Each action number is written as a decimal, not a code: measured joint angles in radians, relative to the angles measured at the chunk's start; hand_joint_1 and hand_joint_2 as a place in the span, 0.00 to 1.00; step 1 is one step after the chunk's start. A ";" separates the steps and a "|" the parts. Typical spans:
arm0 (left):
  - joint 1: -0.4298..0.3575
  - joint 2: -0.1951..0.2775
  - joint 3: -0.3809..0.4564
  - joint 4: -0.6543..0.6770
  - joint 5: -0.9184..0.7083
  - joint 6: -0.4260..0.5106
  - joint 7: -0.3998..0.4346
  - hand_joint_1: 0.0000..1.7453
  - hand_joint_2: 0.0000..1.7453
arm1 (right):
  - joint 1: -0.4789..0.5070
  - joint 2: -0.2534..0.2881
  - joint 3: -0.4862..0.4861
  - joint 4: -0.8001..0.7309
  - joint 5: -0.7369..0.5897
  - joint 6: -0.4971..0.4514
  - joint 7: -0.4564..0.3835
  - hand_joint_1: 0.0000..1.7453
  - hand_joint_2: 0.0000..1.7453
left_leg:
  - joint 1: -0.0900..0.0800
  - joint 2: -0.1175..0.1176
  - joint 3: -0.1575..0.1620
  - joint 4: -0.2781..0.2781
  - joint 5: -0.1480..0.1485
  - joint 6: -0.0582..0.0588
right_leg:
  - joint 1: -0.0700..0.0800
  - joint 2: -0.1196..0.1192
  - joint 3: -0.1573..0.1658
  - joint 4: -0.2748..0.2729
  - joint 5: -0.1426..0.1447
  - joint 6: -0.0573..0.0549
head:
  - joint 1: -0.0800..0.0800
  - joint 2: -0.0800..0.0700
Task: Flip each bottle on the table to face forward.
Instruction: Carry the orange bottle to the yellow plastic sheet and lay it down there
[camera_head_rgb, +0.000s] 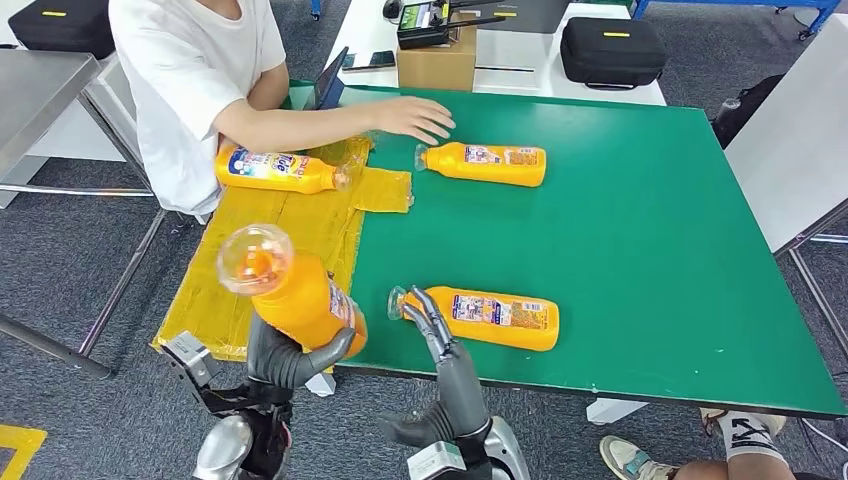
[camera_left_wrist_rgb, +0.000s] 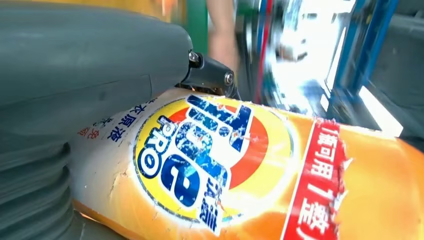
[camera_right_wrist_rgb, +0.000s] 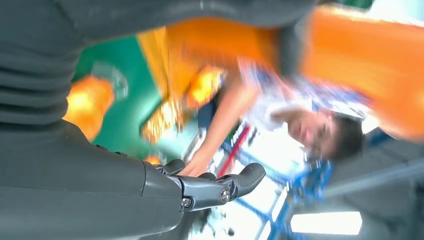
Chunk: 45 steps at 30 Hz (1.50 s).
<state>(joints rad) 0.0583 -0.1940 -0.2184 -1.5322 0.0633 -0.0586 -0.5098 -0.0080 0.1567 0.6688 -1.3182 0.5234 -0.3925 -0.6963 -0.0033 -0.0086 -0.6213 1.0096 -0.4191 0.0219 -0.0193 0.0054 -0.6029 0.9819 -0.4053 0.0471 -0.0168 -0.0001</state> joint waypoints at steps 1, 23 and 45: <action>-0.005 0.007 0.023 0.002 -0.053 0.029 -0.004 1.00 1.00 | 0.010 -0.006 -0.012 -0.023 0.002 -0.010 -0.001 0.00 0.00 | 0.000 0.000 0.000 0.000 0.000 0.000 | 0.000 0.000 0.000 0.000 0.000 0.000 | 0.000 0.000; -0.109 0.170 0.231 0.260 -0.929 0.369 0.118 1.00 1.00 | 0.062 -0.077 -0.148 -0.241 -0.104 -0.050 -0.004 0.00 0.00 | 0.001 0.000 0.000 0.000 0.001 0.000 | 0.001 0.000 0.000 0.000 0.000 -0.001 | 0.000 0.000; -0.453 0.233 0.099 0.772 -1.113 0.327 0.147 0.51 1.00 | -0.001 -0.079 -0.114 -0.164 -0.209 0.003 -0.004 0.00 0.00 | 0.002 -0.002 0.005 0.000 0.002 -0.001 | 0.002 -0.002 0.006 0.000 0.000 -0.001 | 0.000 0.000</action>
<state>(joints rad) -0.3944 0.0392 -0.1192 -0.7606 -1.0493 0.2686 -0.3625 -0.0087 0.0774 0.5550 -1.4823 0.3147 -0.3895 -0.7000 -0.0017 -0.0110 -0.6165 1.0096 -0.4172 0.0204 -0.0177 0.0037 -0.5967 0.9822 -0.4049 0.0464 -0.0168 -0.0001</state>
